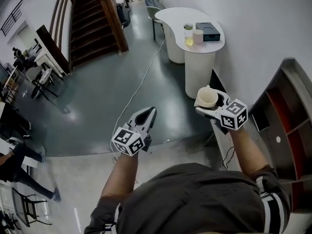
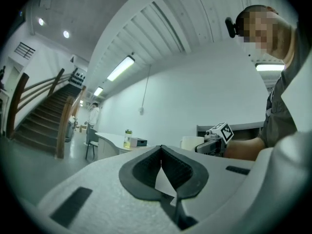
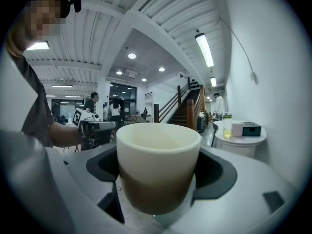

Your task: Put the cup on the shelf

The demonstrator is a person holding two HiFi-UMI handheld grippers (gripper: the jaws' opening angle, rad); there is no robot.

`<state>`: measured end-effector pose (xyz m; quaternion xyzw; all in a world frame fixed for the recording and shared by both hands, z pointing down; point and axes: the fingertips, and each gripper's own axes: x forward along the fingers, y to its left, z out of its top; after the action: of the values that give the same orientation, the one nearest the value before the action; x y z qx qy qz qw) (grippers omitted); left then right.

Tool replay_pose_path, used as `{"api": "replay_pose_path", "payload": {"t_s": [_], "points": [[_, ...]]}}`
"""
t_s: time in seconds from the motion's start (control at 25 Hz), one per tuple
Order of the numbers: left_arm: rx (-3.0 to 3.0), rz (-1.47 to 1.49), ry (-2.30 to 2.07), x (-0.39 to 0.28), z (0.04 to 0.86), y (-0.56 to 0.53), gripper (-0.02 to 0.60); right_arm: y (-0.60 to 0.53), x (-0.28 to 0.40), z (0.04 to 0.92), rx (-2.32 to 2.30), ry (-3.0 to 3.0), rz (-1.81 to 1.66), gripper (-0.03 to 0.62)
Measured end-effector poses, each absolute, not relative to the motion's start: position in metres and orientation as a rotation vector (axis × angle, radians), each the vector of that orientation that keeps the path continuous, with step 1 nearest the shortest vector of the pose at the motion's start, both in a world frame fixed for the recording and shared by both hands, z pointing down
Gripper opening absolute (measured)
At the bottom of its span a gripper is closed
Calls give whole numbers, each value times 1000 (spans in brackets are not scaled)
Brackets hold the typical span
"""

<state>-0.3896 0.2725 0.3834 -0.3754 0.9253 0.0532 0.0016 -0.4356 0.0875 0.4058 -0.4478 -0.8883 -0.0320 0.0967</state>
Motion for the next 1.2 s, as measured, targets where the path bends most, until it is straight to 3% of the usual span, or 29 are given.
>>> {"api": "replay_pose_path", "payload": {"t_s": [0.28, 0.56, 1.2], "points": [[-1561, 130, 2729, -406, 380, 146, 2, -42, -406, 405, -959, -2787, -55, 428], [-1979, 114, 2460, -379, 386, -12, 2, -184, -328, 411, -517, -2898, -19, 428], [-2762, 107, 1600, -158, 402, -295, 2, -398, -27, 426, 523, -2884, 84, 428]]}}
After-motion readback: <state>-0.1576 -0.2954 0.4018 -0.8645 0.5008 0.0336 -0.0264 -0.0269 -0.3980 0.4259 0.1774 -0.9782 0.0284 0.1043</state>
